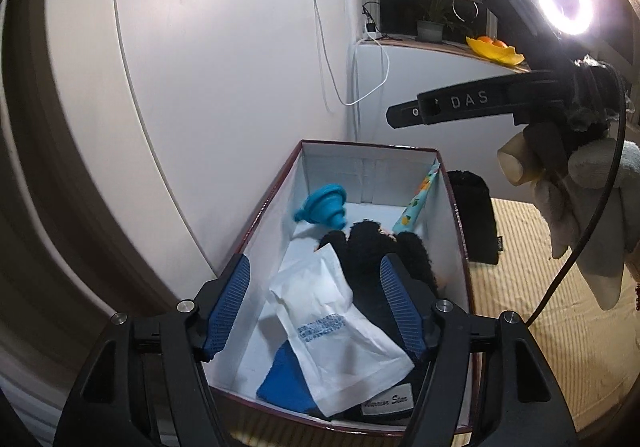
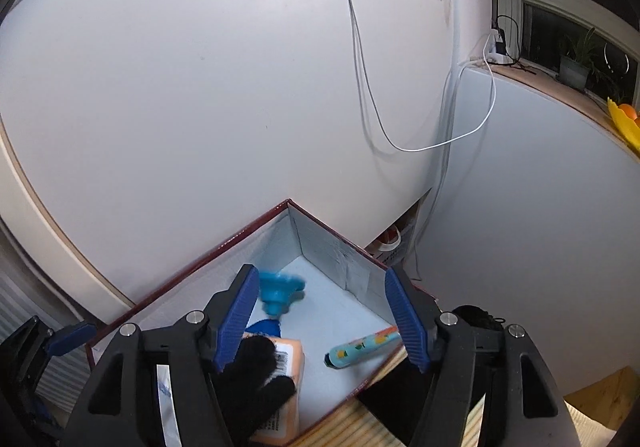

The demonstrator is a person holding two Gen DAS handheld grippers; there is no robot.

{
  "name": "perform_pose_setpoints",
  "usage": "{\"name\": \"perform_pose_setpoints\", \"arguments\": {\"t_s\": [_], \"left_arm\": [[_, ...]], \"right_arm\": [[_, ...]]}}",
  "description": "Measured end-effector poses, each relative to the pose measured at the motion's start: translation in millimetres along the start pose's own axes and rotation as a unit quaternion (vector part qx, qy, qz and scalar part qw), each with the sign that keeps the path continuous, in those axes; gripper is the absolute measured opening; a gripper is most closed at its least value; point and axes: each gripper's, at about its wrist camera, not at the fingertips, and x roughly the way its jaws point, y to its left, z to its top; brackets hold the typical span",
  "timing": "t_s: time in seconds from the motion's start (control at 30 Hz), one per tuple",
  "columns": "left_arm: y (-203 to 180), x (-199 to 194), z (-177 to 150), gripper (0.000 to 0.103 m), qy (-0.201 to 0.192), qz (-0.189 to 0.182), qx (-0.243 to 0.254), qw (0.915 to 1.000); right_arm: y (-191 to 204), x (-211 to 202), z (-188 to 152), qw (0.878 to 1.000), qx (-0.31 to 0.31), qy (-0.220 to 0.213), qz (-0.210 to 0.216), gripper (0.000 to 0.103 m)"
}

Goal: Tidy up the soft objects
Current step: 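Carry the packet and funnel over the shoebox and release both inside, then reach the right gripper to the black drawstring pouch and grasp it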

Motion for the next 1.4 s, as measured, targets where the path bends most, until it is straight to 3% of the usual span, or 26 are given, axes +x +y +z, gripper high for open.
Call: {"name": "perform_pose_setpoints", "arguments": {"t_s": [0.23, 0.57, 0.87, 0.9, 0.97, 1.03, 1.2, 1.4], "left_arm": [[-10, -16, -2, 0.068, -0.009, -0.025, -0.004, 0.9996], [-14, -52, -25, 0.069, -0.011, -0.062, -0.031, 0.9975], [-5, -65, -37, 0.070, -0.006, -0.038, -0.050, 0.9980], [-5, -65, -37, 0.070, -0.006, -0.037, -0.050, 0.9981], [-5, -67, -36, 0.070, -0.009, -0.032, -0.049, 0.9982], [-7, -66, -35, 0.070, -0.008, -0.031, -0.049, 0.9983], [-13, -61, -30, 0.070, -0.004, -0.031, -0.046, 0.9985], [-19, -57, -27, 0.070, 0.001, -0.034, -0.045, 0.9984]], "right_arm": [[-15, -16, -9, 1.000, -0.002, 0.002, -0.011, 0.068], [-77, -26, -36, 0.998, 0.034, 0.037, -0.038, 0.069], [-147, 11, -36, 0.988, 0.123, 0.096, -0.014, 0.068], [-156, 20, -35, 0.986, 0.135, 0.100, -0.011, 0.068], [-166, 34, -35, 0.983, 0.147, 0.109, -0.009, 0.045], [-173, 53, -33, 0.980, 0.152, 0.125, -0.009, 0.029], [-177, 93, -25, 0.980, 0.131, 0.145, -0.031, 0.028], [-175, 135, -22, 0.977, 0.114, 0.178, -0.022, 0.028]]}}
